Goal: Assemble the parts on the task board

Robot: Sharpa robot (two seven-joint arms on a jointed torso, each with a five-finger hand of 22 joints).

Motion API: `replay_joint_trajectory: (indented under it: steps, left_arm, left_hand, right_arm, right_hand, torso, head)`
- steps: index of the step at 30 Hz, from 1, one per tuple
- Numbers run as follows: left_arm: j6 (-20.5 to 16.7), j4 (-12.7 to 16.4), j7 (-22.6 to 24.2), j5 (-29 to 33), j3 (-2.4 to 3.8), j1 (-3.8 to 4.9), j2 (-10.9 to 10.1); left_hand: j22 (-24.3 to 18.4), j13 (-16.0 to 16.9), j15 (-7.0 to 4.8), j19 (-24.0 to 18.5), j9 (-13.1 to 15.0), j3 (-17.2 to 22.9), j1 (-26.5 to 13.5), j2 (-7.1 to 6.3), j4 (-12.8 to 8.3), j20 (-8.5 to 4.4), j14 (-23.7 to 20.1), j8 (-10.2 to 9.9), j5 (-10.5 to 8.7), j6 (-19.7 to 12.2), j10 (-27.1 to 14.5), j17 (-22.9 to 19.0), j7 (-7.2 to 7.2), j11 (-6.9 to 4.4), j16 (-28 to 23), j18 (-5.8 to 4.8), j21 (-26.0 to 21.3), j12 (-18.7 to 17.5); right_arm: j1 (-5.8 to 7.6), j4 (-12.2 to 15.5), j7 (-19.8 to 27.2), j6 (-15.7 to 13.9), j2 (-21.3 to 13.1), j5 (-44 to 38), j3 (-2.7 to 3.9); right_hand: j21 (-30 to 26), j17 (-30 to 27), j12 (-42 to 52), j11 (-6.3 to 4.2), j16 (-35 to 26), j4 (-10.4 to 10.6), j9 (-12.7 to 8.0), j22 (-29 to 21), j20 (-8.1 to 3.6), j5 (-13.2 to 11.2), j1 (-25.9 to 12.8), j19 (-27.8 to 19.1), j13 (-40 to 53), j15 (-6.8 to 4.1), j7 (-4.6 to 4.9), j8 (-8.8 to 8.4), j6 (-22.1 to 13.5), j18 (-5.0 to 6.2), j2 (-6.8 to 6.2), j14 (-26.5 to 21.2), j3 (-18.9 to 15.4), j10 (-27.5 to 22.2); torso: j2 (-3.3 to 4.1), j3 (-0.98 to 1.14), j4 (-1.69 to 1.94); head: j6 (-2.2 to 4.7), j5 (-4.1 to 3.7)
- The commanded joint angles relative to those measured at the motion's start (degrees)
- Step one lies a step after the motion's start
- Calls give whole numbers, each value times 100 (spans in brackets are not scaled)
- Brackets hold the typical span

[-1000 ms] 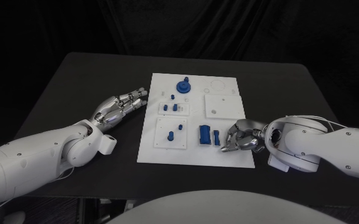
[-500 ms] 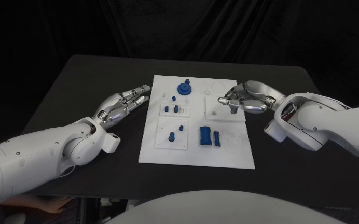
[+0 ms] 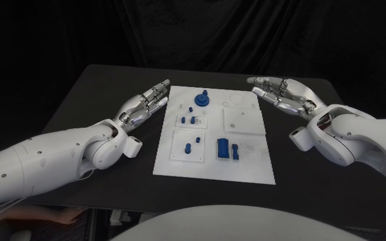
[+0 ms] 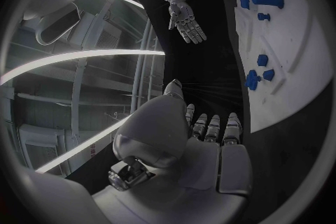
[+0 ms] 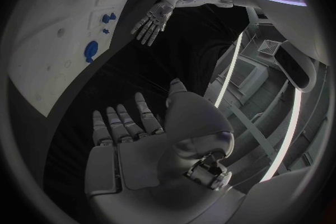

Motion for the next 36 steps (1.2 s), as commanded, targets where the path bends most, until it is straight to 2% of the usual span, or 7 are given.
replay_joint_trajectory:
  steps: [1,6,8,19,20,23,36]
  left_arm:
    - [-11,6,-4,9,7,-1,-2]
    - [-265,57,-62,111,85,-6,39]
    - [-495,104,-116,203,156,-11,76]
    - [-2323,475,-538,939,720,-48,367]
    - [-2503,512,-579,1011,776,-52,396]
    - [-3070,627,-710,1240,951,-63,486]
    - [-3942,804,-911,1590,1220,-81,625]
  left_hand:
    - [-122,-21,-47,-13,-153,482,-2580,-459,-517,-231,9,-177,-715,-368,-39,-5,208,249,-21,-292,-56,-38]
    - [-122,-21,-47,-13,-153,677,-3557,-630,-712,-326,9,-177,-987,-506,-39,-5,687,249,-21,-364,-56,-38]
    - [-122,-21,-47,-13,-153,763,-3985,-705,-798,-748,9,-177,-1105,-586,-39,-5,687,249,-21,-393,-56,-38]
    - [-122,-21,-47,-13,-153,1064,-5498,-971,-1098,-748,9,-177,-1521,-812,-39,-5,687,249,-21,-523,-56,-38]
    - [-122,-21,-47,-13,-153,1086,-5609,-990,-1121,-748,9,-177,-1552,-1220,-39,-5,687,249,-21,-975,-56,-38]
    - [-122,-21,-47,-13,-153,1152,-5947,-1050,-1187,-748,9,-177,-1645,-1220,-39,-5,687,249,-21,-975,-56,-38]
    - [-122,-21,-47,-13,-153,1579,-6882,-1453,-1665,-748,9,-177,-2268,-1220,-39,-5,687,249,-21,-975,-56,-38]
  right_arm:
    - [0,9,-28,-19,13,-3,17]
    - [-75,-73,31,-162,158,250,119]
    - [-143,-147,85,-292,290,481,212]
    - [-681,-731,508,-1315,1329,2300,944]
    - [-728,-783,545,-1405,1421,2460,1009]
    - [-869,-936,656,-1672,1693,2935,1200]
    - [-1040,-1122,790,-1998,2024,3514,1433]
  right_hand:
    - [-60,-125,-512,-439,-305,-539,-428,-291,-552,-455,-2207,-207,-455,-452,-238,-253,-748,-255,-384,-623,395,-267]
    - [-60,-125,-1371,-1192,-819,-1442,-1145,-778,-1475,-1217,-4348,-207,-1217,-1220,-238,-677,-1487,-255,-1072,-623,1059,-267]
    - [-60,-125,-1371,-1192,-819,-1442,-1145,-778,-1475,-1217,-4861,-207,-1217,-1220,-238,-677,-1998,-255,-1072,-623,1059,-267]
    - [-60,-125,-1371,-1192,-819,-1442,-1145,-778,-1475,-1217,-5809,-207,-1217,-1220,-238,-677,-1998,-255,-1072,-623,1059,-267]
    - [-60,-125,-1371,-1192,-819,-1442,-1145,-778,-1475,-1217,-5809,-207,-1217,-1220,-238,-677,-1998,-255,-1072,-623,1059,-267]
    - [-60,-125,-1371,-1192,-819,-1442,-1145,-778,-1475,-1217,-5809,-207,-1217,-1220,-238,-677,-1998,-255,-1072,-623,1059,-267]
    - [-60,-125,-1371,-1192,-819,-1442,-1145,-778,-1475,-1217,-5809,-207,-1217,-1220,-238,-677,-1998,-255,-1072,-623,1059,-267]
  torso:
    - [5,-1,3]
    - [-17,25,-35]
    - [-37,49,-69]
    - [-186,233,-331]
    - [-197,247,-351]
    - [-229,287,-408]
    - [-259,323,-459]
  head:
    - [12,-9]
    - [138,-10]
    - [254,-11]
    - [1132,-19]
    - [1199,-19]
    - [1390,-21]
    - [1563,-23]
